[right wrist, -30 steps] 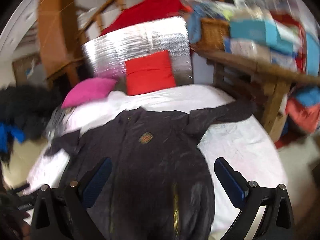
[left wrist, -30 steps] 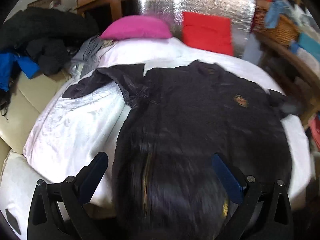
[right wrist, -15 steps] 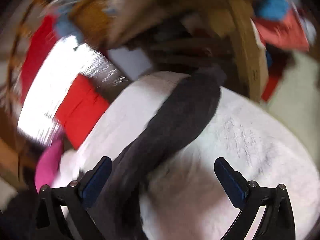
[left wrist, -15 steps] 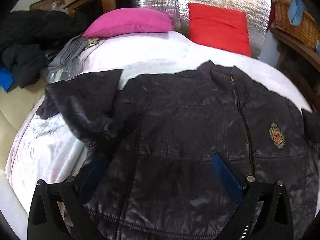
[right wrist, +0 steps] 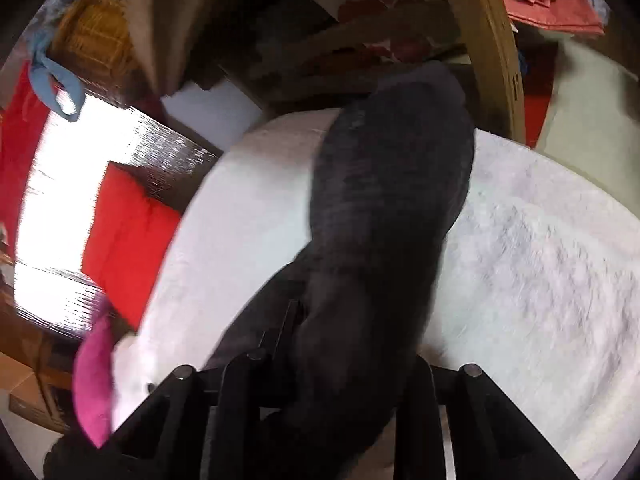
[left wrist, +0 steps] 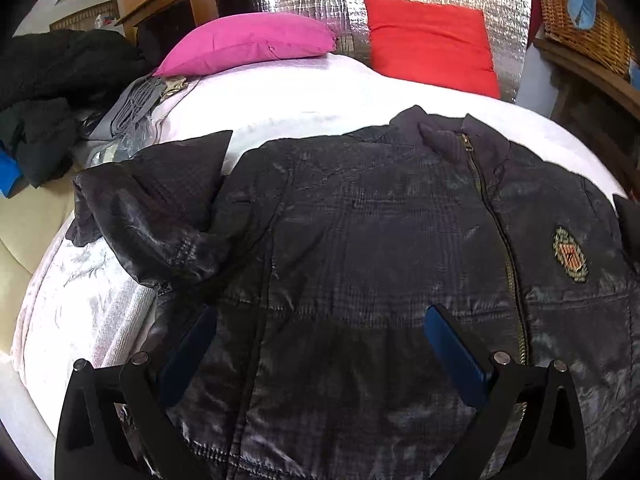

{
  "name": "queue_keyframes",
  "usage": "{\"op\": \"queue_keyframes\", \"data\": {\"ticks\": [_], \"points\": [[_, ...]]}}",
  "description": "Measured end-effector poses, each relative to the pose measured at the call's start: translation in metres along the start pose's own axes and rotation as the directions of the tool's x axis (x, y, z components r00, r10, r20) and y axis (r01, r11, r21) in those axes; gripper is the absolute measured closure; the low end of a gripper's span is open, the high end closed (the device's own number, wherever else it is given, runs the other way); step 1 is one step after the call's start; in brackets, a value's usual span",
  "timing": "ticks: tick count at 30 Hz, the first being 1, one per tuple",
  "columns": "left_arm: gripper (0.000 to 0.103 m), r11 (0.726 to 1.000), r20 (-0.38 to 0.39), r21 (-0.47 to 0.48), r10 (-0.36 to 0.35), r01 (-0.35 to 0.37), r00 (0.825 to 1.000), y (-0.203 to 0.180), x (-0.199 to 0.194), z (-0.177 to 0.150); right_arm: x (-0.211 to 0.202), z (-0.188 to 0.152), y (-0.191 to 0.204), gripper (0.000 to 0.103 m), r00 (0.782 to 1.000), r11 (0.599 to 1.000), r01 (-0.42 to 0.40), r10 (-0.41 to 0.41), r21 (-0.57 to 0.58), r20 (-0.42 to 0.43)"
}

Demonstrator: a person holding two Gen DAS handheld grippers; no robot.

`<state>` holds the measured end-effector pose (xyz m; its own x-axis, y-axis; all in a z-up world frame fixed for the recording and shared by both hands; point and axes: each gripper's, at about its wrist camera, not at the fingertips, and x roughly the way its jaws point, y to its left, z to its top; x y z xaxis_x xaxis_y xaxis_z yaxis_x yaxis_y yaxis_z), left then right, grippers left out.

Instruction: Fold large clothes

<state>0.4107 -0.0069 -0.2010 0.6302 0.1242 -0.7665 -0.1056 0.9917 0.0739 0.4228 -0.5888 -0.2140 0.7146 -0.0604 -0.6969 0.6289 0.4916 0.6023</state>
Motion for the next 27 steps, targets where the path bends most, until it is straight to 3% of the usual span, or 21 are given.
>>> {"op": "queue_keyframes", "data": {"ticks": [4, 8, 12, 14, 16, 18, 19, 20, 24, 25, 27], "points": [[0.000, 0.999, 0.019, -0.050, -0.009, 0.010, 1.000, 0.011, -0.008, 0.008, -0.040, -0.035, 0.045, 0.078, 0.994, 0.985, -0.085, 0.096, -0.153, 0.062], [0.000, 0.993, 0.032, -0.119, -0.005, 0.009, 0.999, 0.032, -0.016, 0.018, -0.088, -0.083, 0.105, 0.078, 0.970, 0.924, -0.208, 0.237, -0.321, 0.053], [0.000, 0.985, 0.042, -0.174, 0.025, -0.018, 0.999, 0.056, -0.020, 0.022, -0.117, -0.158, 0.152, 0.078, 0.940, 0.817, -0.327, 0.334, -0.475, -0.072], [0.000, 0.980, 0.046, -0.197, 0.032, -0.022, 0.998, 0.066, -0.022, 0.022, -0.113, -0.198, 0.164, 0.077, 0.937, 0.773, -0.349, 0.307, -0.530, -0.170], [0.000, 0.977, 0.047, -0.211, 0.024, -0.013, 0.999, 0.071, -0.024, 0.022, -0.101, -0.241, 0.169, 0.075, 0.932, 0.739, -0.353, 0.222, -0.574, -0.288], [0.000, 0.979, 0.049, -0.206, 0.008, 0.002, 0.999, 0.072, -0.024, 0.021, -0.083, -0.273, 0.166, 0.065, 0.923, 0.738, -0.324, 0.111, -0.592, -0.368], [0.000, 0.980, 0.048, -0.199, 0.006, 0.004, 0.999, 0.071, -0.024, 0.020, -0.077, -0.285, 0.163, 0.043, 0.909, 0.745, -0.320, 0.068, -0.586, -0.411], [0.000, 0.983, 0.045, -0.183, 0.002, 0.006, 0.999, 0.067, -0.023, 0.019, -0.073, -0.290, 0.157, 0.030, 0.891, 0.753, -0.333, 0.056, -0.567, -0.450], [0.000, 0.991, 0.037, -0.135, -0.012, 0.017, 0.999, 0.055, -0.022, 0.017, -0.085, -0.280, 0.136, 0.028, 0.854, 0.814, -0.399, 0.163, -0.421, -0.494], [0.000, 0.992, 0.039, -0.128, -0.014, 0.019, 0.999, 0.051, -0.023, 0.016, -0.089, -0.264, 0.125, 0.023, 0.824, 0.839, -0.443, 0.240, -0.318, -0.513], [0.000, 0.994, 0.040, -0.106, -0.021, 0.025, 0.999, 0.042, -0.022, 0.016, -0.098, -0.236, 0.102, 0.017, 0.808, 0.862, -0.468, 0.330, -0.193, -0.488]]}}
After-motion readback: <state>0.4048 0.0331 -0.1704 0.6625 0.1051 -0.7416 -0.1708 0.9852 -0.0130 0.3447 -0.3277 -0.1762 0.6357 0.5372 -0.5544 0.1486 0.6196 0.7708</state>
